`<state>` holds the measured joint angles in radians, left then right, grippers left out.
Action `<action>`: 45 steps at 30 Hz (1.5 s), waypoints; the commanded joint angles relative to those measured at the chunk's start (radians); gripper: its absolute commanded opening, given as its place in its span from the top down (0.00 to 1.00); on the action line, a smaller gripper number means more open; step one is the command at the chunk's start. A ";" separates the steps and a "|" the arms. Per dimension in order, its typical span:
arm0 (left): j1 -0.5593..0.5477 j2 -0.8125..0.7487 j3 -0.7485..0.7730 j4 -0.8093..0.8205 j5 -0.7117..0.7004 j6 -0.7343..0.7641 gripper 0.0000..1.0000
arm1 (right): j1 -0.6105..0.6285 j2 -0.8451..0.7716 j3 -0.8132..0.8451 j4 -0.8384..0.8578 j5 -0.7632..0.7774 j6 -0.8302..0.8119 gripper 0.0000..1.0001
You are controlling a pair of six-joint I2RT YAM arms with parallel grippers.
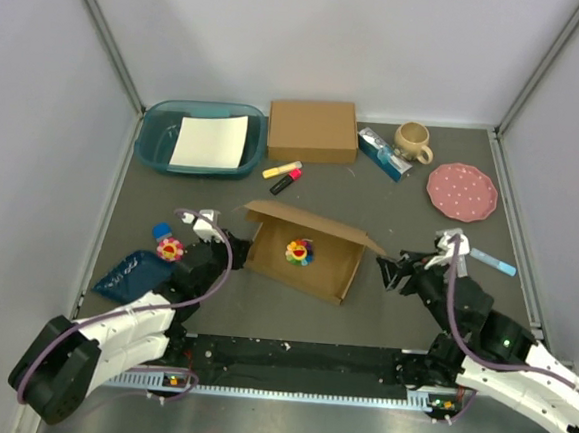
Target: Fold the paper box
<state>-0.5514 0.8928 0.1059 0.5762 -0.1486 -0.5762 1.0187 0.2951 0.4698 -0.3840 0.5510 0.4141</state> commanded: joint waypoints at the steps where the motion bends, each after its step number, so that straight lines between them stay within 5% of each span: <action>1: 0.001 -0.023 -0.020 -0.076 -0.016 0.001 0.77 | 0.009 -0.017 0.160 -0.046 0.041 -0.077 0.38; 12: -0.019 -0.210 -0.006 -0.266 -0.023 -0.045 0.70 | 0.011 0.206 0.274 0.224 0.003 -0.201 0.40; 18: -0.019 -0.435 0.054 -0.606 -0.239 -0.145 0.71 | 0.009 0.542 0.378 0.355 -0.069 -0.230 0.39; 24: -0.019 -0.558 0.101 -0.825 -0.486 -0.223 0.69 | -0.028 0.696 0.400 0.373 -0.171 -0.219 0.42; 36: -0.018 -0.482 0.152 -0.647 -0.548 -0.240 0.67 | -0.029 0.601 0.124 0.350 -0.232 -0.094 0.51; 45: -0.018 -0.298 0.236 -0.460 -0.385 -0.166 0.66 | -0.029 0.524 0.000 0.304 -0.244 -0.026 0.51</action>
<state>-0.5701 0.5480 0.2771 -0.0269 -0.6289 -0.7940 0.9962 0.8585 0.4900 -0.0757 0.3267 0.3477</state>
